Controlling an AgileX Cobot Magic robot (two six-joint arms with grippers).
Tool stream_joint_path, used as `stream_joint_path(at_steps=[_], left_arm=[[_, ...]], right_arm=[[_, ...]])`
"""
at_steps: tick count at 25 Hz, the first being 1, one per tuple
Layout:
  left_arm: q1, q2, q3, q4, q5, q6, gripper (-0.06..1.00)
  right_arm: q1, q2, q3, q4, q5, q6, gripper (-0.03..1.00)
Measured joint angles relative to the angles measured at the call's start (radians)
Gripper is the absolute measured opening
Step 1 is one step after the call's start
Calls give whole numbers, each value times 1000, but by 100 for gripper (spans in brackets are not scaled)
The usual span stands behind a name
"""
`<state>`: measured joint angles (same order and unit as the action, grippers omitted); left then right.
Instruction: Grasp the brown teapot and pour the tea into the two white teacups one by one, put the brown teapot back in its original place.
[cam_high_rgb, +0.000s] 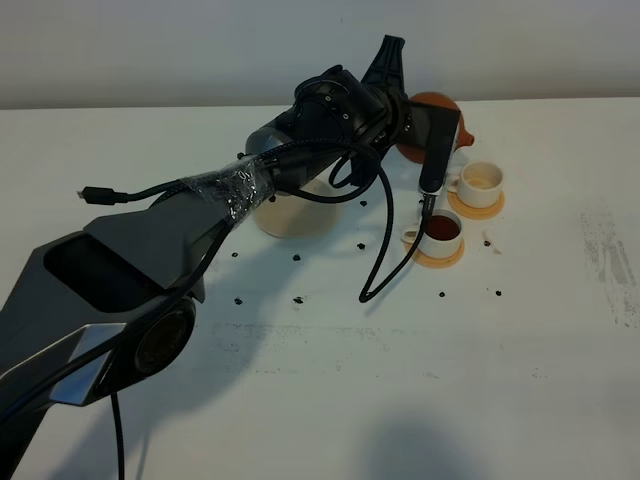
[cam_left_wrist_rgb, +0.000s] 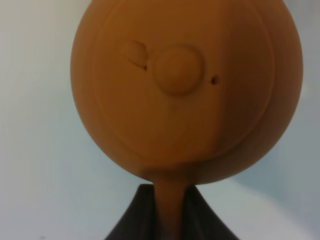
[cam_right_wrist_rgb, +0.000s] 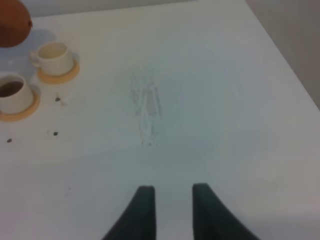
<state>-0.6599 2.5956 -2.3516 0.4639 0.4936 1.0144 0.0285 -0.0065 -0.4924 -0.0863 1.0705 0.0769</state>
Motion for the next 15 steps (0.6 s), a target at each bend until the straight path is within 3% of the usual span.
stream_joint_path(at_steps=[15], left_arm=[[-18, 5, 0, 116, -70, 7, 8]], right_arm=[[0, 0, 0, 0, 0, 0, 21]])
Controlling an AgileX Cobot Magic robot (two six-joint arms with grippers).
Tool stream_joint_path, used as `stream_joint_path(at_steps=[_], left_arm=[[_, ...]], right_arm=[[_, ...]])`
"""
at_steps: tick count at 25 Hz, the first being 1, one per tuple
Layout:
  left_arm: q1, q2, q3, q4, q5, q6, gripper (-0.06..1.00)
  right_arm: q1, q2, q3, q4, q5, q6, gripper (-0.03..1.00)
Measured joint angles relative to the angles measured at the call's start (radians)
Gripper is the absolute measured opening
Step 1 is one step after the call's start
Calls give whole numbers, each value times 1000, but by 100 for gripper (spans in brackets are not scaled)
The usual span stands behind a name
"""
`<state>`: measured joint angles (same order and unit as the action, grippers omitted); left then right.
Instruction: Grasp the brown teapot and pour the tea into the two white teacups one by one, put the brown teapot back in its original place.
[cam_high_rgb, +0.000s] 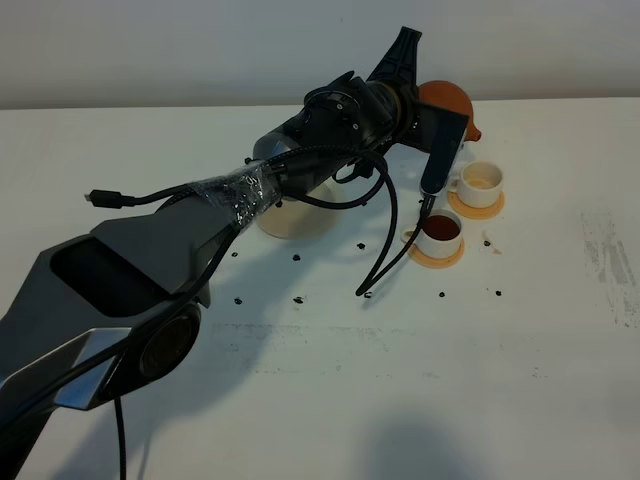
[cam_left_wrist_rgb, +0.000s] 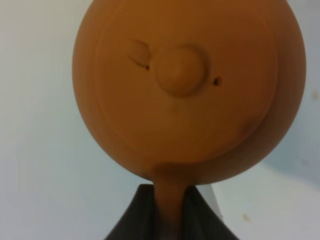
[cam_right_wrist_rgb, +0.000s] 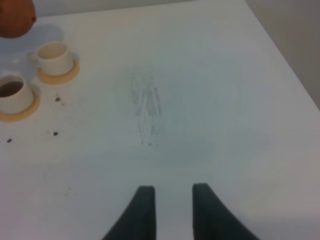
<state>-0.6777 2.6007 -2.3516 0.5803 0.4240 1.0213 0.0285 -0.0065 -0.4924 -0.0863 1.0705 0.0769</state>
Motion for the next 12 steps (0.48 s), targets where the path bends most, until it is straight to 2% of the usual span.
stream_joint_path(at_steps=[8, 12], left_arm=[[-2, 0, 0, 62, -7, 22, 8], [-5, 0, 0, 64, -10, 61, 8]], right_arm=[[0, 0, 0, 0, 0, 0, 21], [0, 0, 0, 0, 0, 0, 21]])
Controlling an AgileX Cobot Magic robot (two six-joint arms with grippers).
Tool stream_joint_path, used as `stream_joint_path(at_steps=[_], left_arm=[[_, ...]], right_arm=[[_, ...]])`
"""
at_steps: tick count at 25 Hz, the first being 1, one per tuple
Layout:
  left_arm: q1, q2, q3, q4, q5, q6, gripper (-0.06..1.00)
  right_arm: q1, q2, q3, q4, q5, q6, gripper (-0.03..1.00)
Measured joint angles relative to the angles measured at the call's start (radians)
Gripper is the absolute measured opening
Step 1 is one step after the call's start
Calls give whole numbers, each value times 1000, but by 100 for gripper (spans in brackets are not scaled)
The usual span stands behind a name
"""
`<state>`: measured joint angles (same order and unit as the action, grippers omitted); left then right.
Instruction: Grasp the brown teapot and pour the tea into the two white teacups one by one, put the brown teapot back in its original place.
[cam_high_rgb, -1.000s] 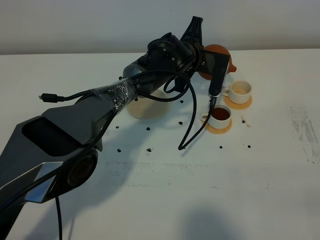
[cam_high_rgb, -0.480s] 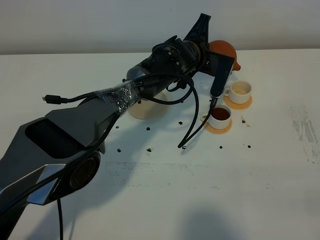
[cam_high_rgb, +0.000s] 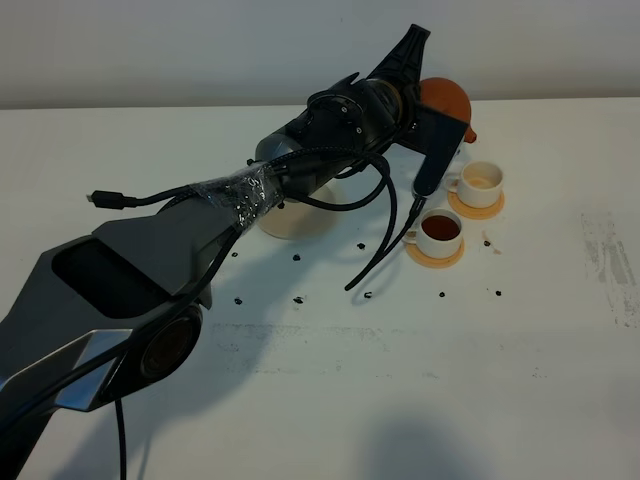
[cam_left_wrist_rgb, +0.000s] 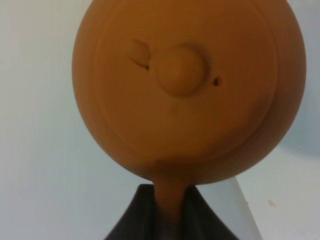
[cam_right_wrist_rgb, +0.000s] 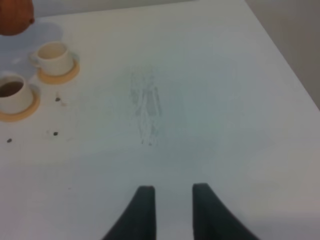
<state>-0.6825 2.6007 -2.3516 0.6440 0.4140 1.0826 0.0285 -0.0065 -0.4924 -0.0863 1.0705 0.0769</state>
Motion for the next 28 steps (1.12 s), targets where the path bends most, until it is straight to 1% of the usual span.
stream_joint_path(at_steps=[9, 12, 16, 28], left_arm=[[-13, 0, 0, 2, -4, 84, 8], [-13, 0, 0, 5, -4, 89, 8], [-13, 0, 0, 36, -8, 90, 8], [-16, 10, -1, 86, -43, 90, 8]], right_arm=[[0, 0, 0, 0, 0, 0, 21], [0, 0, 0, 0, 0, 0, 21], [0, 0, 0, 0, 0, 0, 21], [0, 0, 0, 0, 0, 0, 21]])
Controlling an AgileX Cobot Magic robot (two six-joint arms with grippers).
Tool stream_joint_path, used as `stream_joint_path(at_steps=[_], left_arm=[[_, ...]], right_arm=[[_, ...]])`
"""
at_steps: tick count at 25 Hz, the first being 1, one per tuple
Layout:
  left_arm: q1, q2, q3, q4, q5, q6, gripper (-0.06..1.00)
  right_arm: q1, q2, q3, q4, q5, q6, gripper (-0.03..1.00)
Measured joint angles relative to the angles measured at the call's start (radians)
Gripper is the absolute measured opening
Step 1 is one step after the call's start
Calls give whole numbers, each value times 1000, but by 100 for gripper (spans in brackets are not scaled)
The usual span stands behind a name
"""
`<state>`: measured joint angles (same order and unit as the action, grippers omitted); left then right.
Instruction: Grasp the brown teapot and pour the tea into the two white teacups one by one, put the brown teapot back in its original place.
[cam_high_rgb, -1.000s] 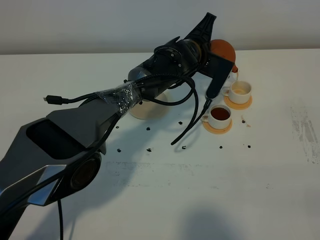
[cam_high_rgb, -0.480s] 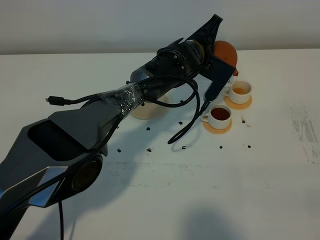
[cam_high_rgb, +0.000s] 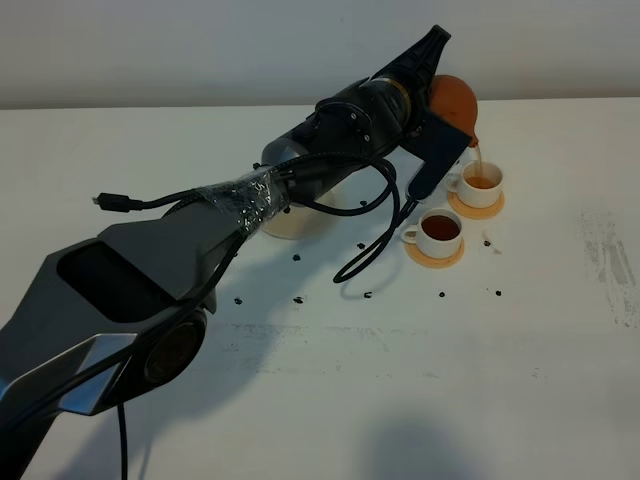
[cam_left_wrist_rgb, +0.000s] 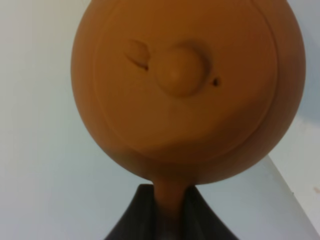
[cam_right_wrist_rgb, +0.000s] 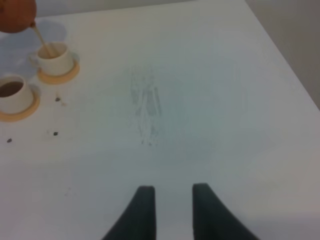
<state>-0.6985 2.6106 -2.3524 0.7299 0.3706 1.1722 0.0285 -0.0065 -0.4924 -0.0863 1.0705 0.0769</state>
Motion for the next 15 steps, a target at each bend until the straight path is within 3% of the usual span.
stream_joint_path(at_steps=[15], left_arm=[[-3, 17, 10, 54, -29, 0, 8]], right_arm=[[0, 0, 0, 0, 0, 0, 21]])
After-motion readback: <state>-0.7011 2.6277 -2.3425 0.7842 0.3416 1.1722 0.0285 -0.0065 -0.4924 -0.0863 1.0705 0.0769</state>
